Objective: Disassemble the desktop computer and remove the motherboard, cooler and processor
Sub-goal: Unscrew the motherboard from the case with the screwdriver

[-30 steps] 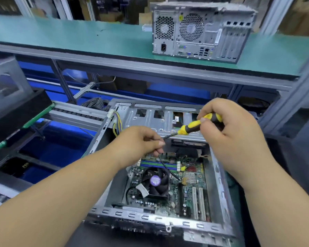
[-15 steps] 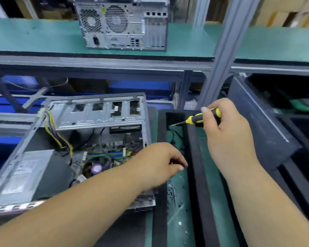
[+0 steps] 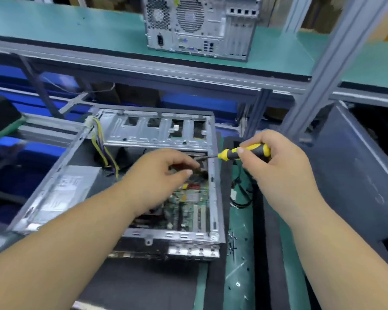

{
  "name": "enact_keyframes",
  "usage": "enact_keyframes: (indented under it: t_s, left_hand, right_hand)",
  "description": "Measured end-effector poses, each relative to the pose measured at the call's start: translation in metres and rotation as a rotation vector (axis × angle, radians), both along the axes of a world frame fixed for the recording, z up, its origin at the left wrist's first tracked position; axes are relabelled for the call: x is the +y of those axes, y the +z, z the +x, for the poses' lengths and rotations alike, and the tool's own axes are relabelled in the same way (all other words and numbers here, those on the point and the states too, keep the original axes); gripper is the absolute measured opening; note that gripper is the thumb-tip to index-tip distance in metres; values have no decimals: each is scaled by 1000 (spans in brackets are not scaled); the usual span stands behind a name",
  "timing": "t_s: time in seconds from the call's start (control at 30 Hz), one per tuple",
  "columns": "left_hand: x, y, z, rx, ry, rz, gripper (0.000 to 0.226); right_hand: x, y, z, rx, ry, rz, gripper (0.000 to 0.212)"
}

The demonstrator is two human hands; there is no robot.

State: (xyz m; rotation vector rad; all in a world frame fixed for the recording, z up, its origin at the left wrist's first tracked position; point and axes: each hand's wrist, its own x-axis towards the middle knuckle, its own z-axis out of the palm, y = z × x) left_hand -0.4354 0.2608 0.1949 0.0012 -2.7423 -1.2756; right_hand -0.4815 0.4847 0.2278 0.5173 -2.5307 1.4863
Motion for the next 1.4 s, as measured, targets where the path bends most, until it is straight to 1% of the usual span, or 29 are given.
enact_keyframes:
  t_s: [0.07,0.2,0.33,0.43,0.53,0.67,0.77,0.9,1.07,1.17,1.23,1.4]
  left_hand:
    - [-30,-1,8,2,69,20,19]
    - [-86,-7,26,-2,143,-34,19]
    - [-121,-12,41,1,180,-150,21]
    - [-135,-13,47,35,231,-236,21]
    - [-137,-17,50,71,263,-330,22]
    - [-134,-25,50,5,290,-438,27]
    - [-134,-27,45,-27,303,-454,31]
    - [-135,-30,36,-70,341,-468,34]
    - [-133,-39,32,-78,357,-496,28]
    - [-136,-38,33,-38,418,-422,25]
    - [-137,-37,34,-30,442,-380,25]
    - [-136,-36,32,-94,451,-394,30]
  right_hand:
    - [-28,-2,-2,-13,72,61,11]
    - [-88,0,-1,-15,248,178,20]
    - [-135,1,0,-78,496,314,16]
    - [-164,-1,-8,-109,689,439,6]
    - [-189,-8,-17,-98,846,500,9]
    - [-215,-22,-30,-115,1018,520,10]
    - [-224,-36,-37,-66,1093,562,8]
    - [-228,-55,-37,-80,1147,561,10]
    - [-229,-69,-37,-21,1186,584,16]
    - [-230,-73,-37,-26,1203,602,19]
    - [-230,-76,-36,6,1220,637,22]
    - [-229,-79,-33,45,1241,677,24]
